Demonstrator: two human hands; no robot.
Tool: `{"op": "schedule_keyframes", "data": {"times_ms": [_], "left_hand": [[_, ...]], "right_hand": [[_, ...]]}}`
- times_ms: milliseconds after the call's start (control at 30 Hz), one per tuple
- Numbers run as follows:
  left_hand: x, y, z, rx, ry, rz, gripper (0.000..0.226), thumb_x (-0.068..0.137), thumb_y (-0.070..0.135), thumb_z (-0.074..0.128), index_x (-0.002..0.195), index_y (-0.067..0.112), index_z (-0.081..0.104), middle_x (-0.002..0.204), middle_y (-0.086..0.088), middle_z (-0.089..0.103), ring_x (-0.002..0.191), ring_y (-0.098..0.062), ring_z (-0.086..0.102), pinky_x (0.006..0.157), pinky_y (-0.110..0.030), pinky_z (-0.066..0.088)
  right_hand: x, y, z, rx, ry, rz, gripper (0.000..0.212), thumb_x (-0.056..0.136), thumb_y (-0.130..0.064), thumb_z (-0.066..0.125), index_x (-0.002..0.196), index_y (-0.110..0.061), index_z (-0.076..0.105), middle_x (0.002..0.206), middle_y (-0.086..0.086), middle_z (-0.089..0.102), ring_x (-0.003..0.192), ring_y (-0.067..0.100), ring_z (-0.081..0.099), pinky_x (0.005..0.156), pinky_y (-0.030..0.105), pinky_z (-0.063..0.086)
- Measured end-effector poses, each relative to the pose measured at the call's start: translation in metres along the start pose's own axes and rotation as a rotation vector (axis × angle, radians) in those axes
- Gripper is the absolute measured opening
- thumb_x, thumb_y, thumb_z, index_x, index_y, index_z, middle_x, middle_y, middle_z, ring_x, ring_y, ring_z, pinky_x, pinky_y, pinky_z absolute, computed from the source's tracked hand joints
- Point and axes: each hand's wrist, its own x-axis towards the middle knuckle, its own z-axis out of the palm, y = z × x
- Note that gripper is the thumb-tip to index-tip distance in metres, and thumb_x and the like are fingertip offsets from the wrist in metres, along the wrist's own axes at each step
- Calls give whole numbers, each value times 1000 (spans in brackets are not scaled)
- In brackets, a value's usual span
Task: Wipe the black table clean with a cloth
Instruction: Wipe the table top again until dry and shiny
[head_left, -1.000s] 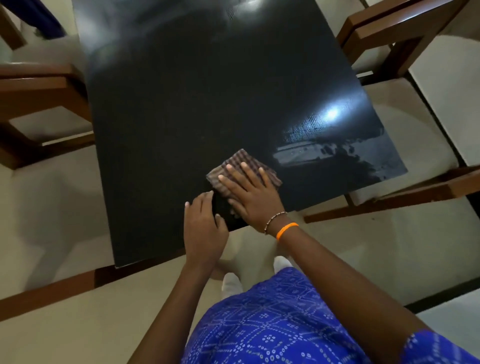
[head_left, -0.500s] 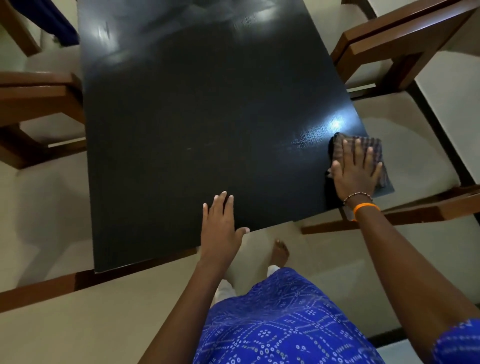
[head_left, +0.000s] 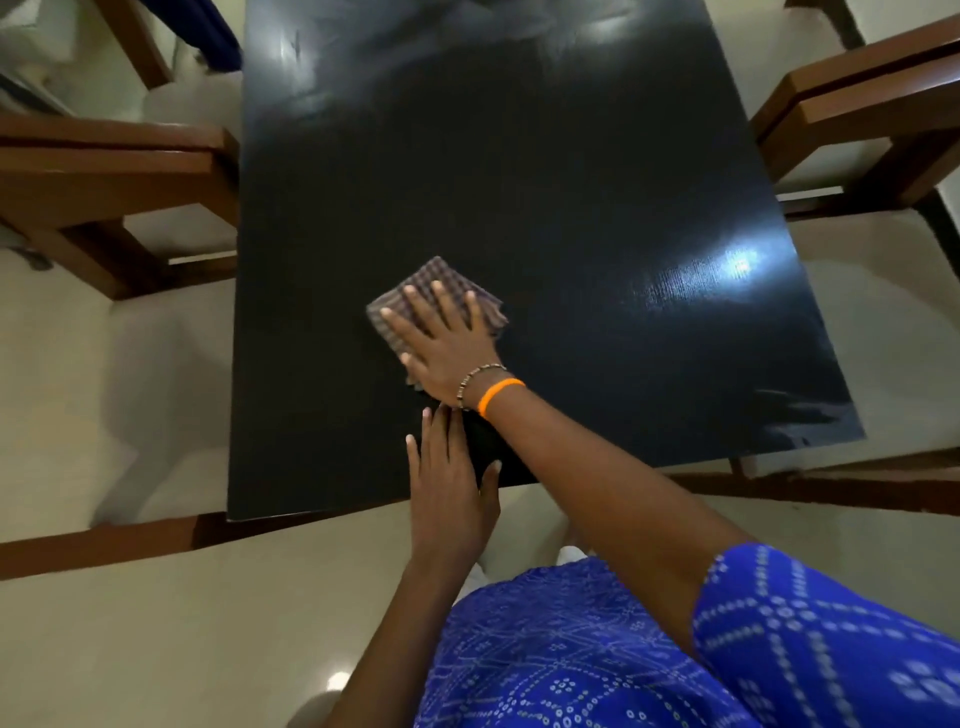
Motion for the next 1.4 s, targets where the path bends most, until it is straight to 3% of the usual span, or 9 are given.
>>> {"op": "schedule_keyframes", "data": {"times_ms": [200,533,633,700,867,1033,1267,1400], "left_hand": [[15,22,6,8,-19,60,69,91,29,53,147,12,16,157,-6,16,146,-21,2,113,-32,-8],[20,83,32,28,-218,249,79,90,38,53,149,17,4,159,4,-1,145,-12,-8,112,-27,-12],[17,101,42,19,-274,291,85,86,36,60,149,20,6,158,7,0,140,-3,-12,109,-24,-11],[14,114,48,15,-291,281,86,84,36,64,149,21,10,158,9,2,133,1,-14,107,-23,-8],[6,127,58,31,-206,211,81,81,28,68,147,22,21,157,9,8,145,-10,4,112,-25,2],[6,128,59,13,-213,150,79,81,22,69,146,24,24,157,11,11,144,-9,9,115,-34,22],[7,124,61,11,-203,180,79,81,20,69,146,22,23,157,8,13,145,-10,9,114,-30,15],[4,120,62,3,-188,209,78,85,21,65,147,20,19,158,6,9,145,-12,6,114,-28,9]], "right_hand": [[3,31,-3,-31,67,-45,54,96,-40,31,147,-38,12,159,-4,4,146,26,-2,115,51,-5],[-86,244,-38,75,255,590,56,92,-40,29,147,-34,19,159,-2,9,146,27,4,115,53,0],[-106,280,-44,98,237,699,54,96,-36,32,147,-34,15,159,-3,5,146,25,0,115,53,-1],[-110,287,-46,89,227,693,54,97,-35,33,148,-34,14,159,-3,3,147,24,-1,116,52,-2],[-120,285,-45,93,235,656,54,98,-36,32,148,-33,13,159,-3,2,147,24,-1,116,51,-3],[-175,277,-28,108,244,678,55,97,-36,33,148,-34,12,159,-2,3,146,25,-1,116,52,2],[-264,252,6,92,260,796,62,86,-46,14,147,-35,16,158,1,13,143,31,17,106,51,31],[-276,233,19,102,293,836,63,85,-44,16,147,-32,21,158,5,15,143,34,17,109,54,27]]}}
